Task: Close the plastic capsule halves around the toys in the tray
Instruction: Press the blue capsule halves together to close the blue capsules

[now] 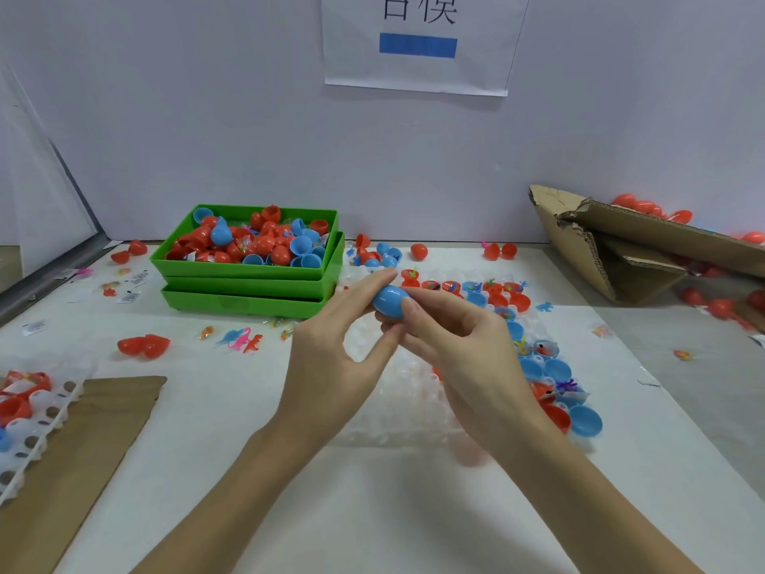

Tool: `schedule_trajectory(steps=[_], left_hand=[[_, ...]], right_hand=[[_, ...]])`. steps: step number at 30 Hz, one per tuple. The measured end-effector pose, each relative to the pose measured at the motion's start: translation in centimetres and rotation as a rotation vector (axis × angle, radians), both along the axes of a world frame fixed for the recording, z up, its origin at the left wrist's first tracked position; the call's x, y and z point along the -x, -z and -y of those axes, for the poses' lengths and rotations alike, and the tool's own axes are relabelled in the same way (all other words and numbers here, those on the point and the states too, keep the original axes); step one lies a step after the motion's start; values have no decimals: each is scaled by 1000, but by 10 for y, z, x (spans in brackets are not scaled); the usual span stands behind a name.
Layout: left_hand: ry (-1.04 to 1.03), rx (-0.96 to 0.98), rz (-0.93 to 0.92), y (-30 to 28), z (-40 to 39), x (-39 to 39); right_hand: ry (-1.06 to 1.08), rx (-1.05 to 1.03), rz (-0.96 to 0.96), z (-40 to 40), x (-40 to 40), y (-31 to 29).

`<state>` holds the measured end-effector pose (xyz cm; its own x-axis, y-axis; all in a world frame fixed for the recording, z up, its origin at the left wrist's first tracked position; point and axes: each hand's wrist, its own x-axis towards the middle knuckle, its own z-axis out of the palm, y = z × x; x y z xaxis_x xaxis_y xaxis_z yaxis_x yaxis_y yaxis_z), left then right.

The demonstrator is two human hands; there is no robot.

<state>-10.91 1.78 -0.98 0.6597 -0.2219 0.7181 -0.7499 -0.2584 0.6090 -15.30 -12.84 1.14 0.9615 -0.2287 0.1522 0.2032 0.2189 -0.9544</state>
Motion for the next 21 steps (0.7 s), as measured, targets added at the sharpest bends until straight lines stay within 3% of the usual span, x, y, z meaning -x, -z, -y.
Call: schedule_trajectory(steps=[5, 12, 21], left_hand=[[-97, -24, 45, -1, -3, 0], [67, 42, -79, -8, -3, 1], [142, 79, -58, -8, -5, 3]], right_hand=[[-152, -164, -52, -4, 0, -1], [-503, -507, -112, 0, -5, -6], [-500, -559, -118, -2, -3, -6]])
